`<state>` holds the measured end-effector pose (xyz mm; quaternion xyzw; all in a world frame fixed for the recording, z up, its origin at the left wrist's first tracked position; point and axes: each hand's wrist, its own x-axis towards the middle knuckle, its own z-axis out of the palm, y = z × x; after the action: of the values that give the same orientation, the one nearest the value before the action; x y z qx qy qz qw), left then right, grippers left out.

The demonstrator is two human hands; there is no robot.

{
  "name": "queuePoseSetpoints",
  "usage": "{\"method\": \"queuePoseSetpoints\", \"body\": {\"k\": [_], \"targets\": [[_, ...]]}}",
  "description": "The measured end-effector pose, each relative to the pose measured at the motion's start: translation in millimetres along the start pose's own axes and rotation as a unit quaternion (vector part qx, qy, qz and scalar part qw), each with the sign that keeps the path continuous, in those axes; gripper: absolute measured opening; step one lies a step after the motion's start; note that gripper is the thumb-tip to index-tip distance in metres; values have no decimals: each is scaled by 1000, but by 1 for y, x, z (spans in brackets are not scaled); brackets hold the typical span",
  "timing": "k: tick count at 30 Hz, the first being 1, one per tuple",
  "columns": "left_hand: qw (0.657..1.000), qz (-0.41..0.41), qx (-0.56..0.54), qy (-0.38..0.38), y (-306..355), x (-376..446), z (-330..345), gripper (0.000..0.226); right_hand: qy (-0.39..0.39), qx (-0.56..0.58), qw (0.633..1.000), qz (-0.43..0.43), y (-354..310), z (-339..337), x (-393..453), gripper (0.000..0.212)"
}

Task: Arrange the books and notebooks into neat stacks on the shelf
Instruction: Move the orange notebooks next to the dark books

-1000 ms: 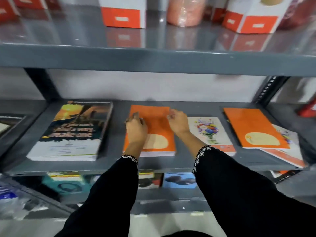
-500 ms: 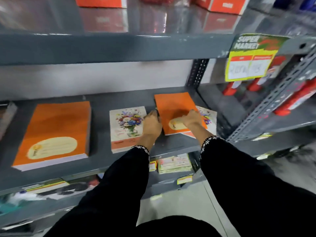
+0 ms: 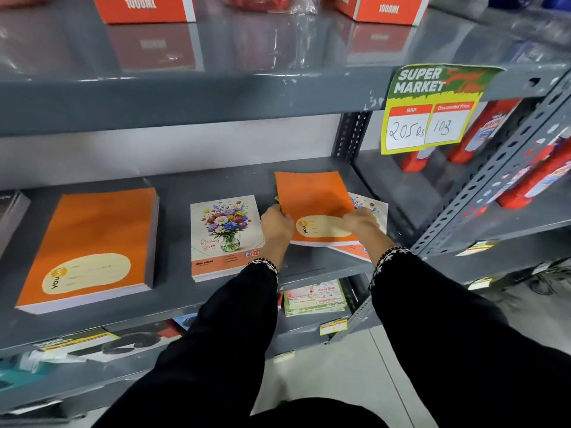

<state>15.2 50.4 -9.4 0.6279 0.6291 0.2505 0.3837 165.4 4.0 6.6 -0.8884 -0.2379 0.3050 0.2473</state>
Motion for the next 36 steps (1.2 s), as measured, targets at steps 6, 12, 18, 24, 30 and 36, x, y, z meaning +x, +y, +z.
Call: {"method": "queuePoseSetpoints", "body": {"k": [6, 12, 18, 24, 30, 36], "targets": [[997, 41, -41, 44, -9, -9, -21, 41, 25, 100, 995, 2, -10, 5, -40, 41], [990, 31, -72, 119, -48, -16, -105, 34, 27, 115, 991, -57, -48, 54, -92, 36], [978, -15, -38, 205, -117, -28, -236, 40, -78, 113, 981, -135, -103, 142, -177, 34], [972, -41, -13, 231, -186, -39, -317, 35, -139, 97, 969, -179, -128, 219, -235, 13], [977, -61, 5, 202, -216, -35, -349, 32, -127, 28, 969, -208, -133, 259, -252, 13], [972, -97, 71, 203, -217, -26, -338, 31, -87, -30, 962, -259, -125, 254, -238, 26]]}}
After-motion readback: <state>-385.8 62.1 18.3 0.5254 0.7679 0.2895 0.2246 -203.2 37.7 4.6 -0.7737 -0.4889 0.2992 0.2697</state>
